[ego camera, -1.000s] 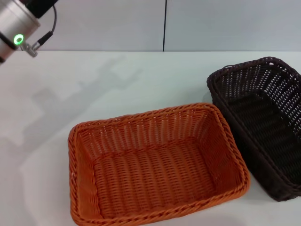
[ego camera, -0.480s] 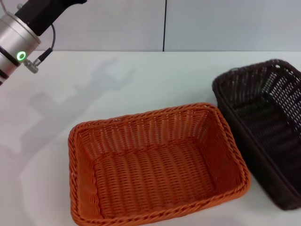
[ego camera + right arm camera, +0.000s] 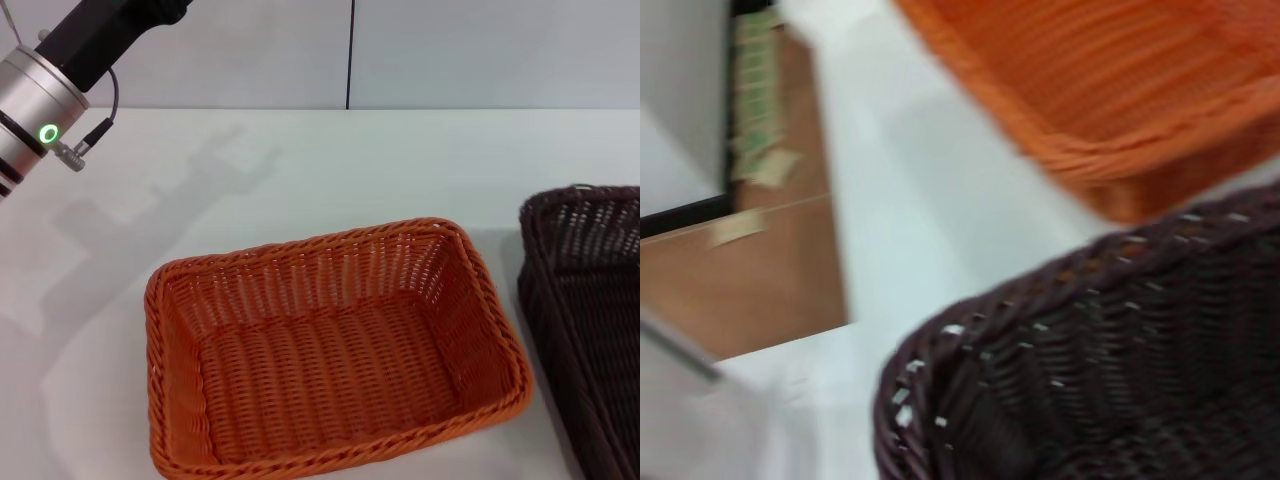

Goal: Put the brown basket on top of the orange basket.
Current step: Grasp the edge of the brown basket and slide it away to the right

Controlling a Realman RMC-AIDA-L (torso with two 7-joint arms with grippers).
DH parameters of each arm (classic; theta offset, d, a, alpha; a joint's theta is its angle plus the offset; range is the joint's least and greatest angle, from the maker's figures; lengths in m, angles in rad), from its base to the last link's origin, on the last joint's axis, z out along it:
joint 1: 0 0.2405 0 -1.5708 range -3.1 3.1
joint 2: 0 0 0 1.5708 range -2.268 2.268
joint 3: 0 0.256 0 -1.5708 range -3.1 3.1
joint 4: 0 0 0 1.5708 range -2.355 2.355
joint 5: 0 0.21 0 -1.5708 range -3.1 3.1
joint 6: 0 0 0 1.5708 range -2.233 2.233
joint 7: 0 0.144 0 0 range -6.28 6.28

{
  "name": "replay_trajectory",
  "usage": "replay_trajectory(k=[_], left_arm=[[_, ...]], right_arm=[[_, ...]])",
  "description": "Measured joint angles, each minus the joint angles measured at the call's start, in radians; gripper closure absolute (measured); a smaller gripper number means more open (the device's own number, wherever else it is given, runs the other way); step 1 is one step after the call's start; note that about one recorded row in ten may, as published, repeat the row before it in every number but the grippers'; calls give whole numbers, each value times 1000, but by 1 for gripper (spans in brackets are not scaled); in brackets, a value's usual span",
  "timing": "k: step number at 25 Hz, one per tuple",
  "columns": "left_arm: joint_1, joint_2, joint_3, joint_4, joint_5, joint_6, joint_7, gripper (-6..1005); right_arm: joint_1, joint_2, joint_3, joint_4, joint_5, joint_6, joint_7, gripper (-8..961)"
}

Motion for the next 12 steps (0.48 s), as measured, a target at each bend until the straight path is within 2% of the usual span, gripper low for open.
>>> replay_trajectory(k=[4, 7, 12], left_arm=[[0, 0, 0, 0, 0, 0, 0, 172], [-3, -1, 6, 0, -25, -40, 0, 172], [-17, 0, 7, -1, -36, -68, 0, 172]], right_arm=[[-7, 9, -52, -4, -7, -34, -1, 365], [-14, 27, -104, -8, -14, -50, -2, 366], [-15, 45, -142, -19, -15, -96, -32, 366]])
